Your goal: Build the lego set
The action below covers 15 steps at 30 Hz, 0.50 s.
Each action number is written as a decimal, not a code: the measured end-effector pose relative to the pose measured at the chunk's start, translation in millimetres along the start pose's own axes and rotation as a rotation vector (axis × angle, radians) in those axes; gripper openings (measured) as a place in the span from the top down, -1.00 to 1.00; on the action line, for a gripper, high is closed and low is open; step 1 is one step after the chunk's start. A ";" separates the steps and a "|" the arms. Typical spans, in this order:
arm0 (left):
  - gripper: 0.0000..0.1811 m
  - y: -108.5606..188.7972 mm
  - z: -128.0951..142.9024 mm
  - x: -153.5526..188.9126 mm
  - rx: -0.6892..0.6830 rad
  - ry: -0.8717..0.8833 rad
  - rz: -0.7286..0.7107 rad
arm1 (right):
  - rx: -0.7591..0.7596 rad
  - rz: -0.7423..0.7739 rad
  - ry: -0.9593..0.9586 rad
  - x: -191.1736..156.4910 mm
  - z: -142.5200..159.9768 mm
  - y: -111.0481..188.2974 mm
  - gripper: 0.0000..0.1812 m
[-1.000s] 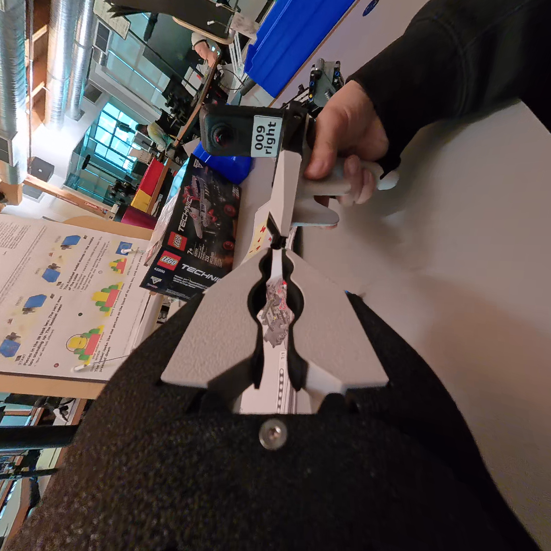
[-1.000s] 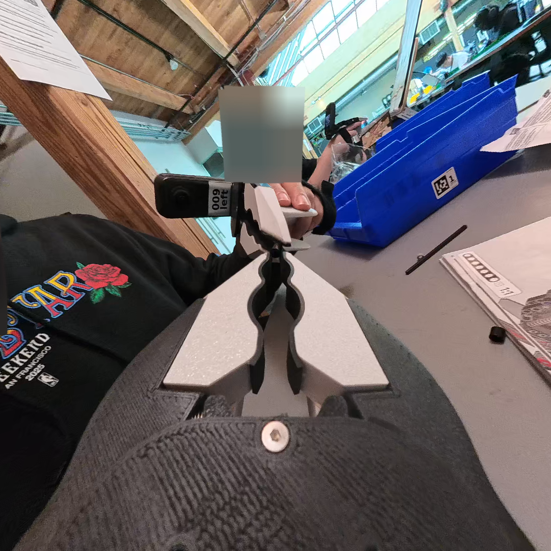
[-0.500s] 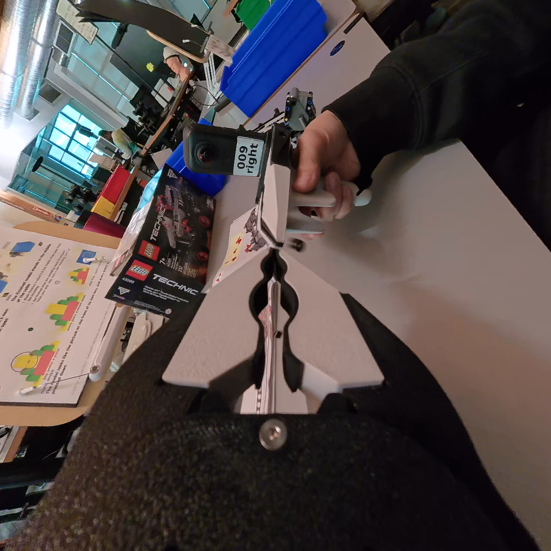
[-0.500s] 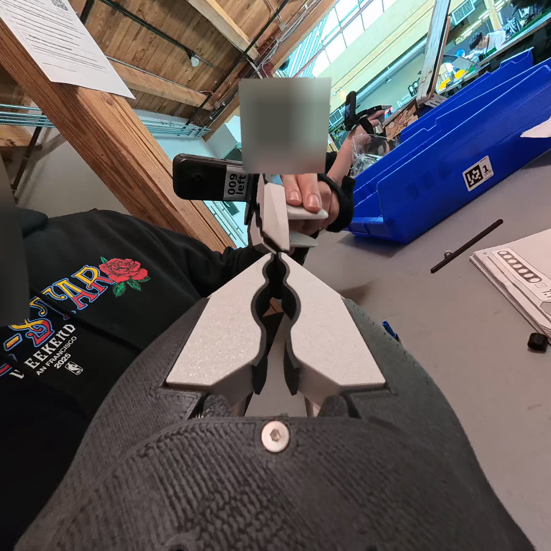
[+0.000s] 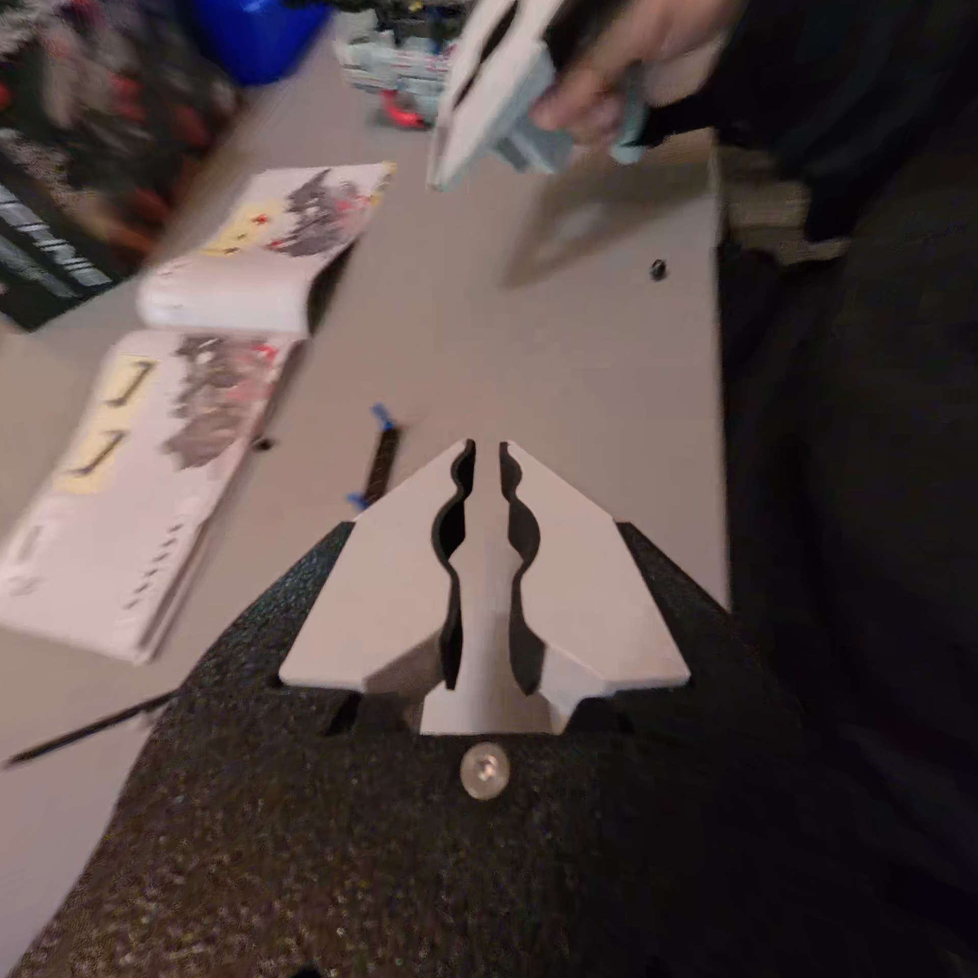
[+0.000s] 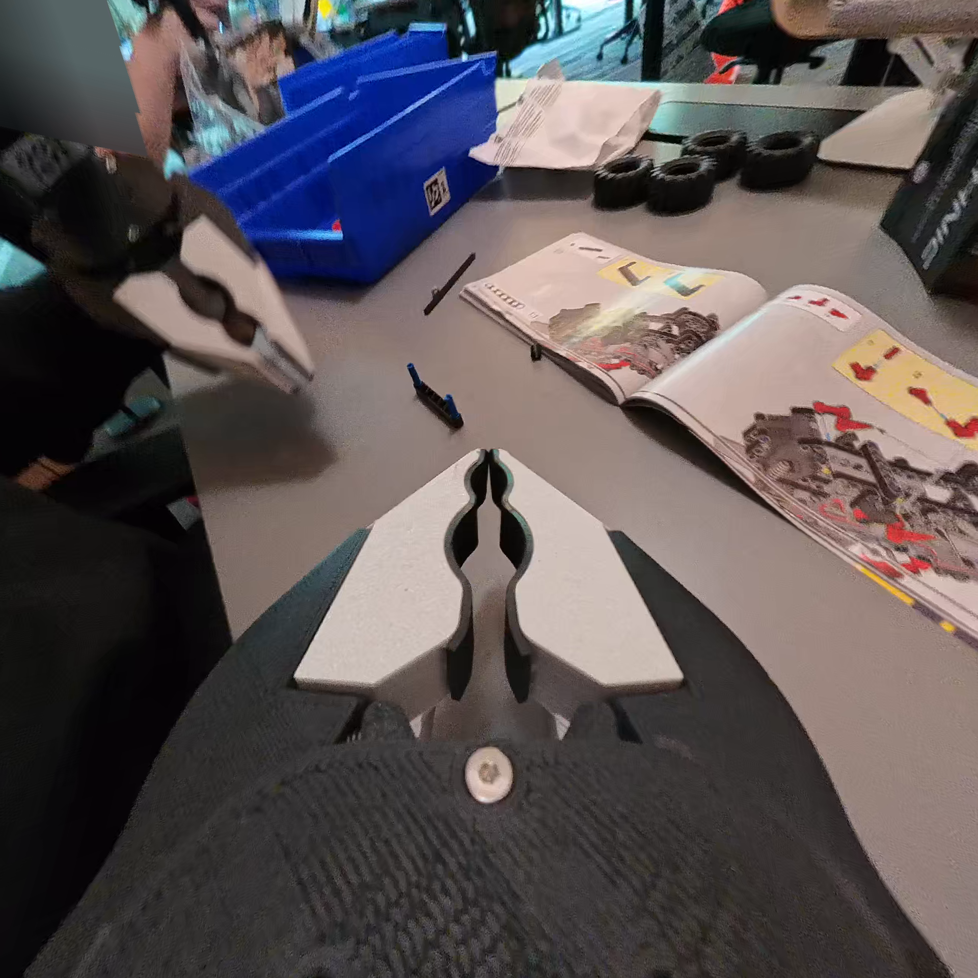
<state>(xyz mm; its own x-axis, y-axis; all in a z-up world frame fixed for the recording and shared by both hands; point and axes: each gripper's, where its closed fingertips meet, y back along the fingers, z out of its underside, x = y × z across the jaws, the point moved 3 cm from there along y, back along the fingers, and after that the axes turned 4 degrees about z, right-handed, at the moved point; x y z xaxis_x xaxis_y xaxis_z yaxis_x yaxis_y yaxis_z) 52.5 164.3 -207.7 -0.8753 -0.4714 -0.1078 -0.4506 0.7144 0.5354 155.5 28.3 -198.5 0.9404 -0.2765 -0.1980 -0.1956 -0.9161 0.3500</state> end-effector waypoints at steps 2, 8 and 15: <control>0.93 -20.7 -30.8 22.5 0.115 -0.002 0.086 | 0.062 0.013 -0.029 13.9 -3.4 2.8 1.00; 0.86 -97.9 -48.7 61.5 0.045 -0.042 0.310 | 0.692 0.227 0.037 39.8 -64.9 19.1 1.00; 0.90 -111.1 -46.2 74.8 -0.010 -0.060 0.436 | 0.878 -0.219 -0.213 27.6 -68.1 44.5 1.00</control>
<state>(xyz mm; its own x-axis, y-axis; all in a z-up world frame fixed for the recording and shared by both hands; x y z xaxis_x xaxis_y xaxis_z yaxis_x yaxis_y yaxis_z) 45.2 25.9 -236.6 -0.9920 -0.0964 0.0820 -0.0356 0.8346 0.5498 191.7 -0.3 -126.0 0.9273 -0.0388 -0.3723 -0.2417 -0.8216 -0.5162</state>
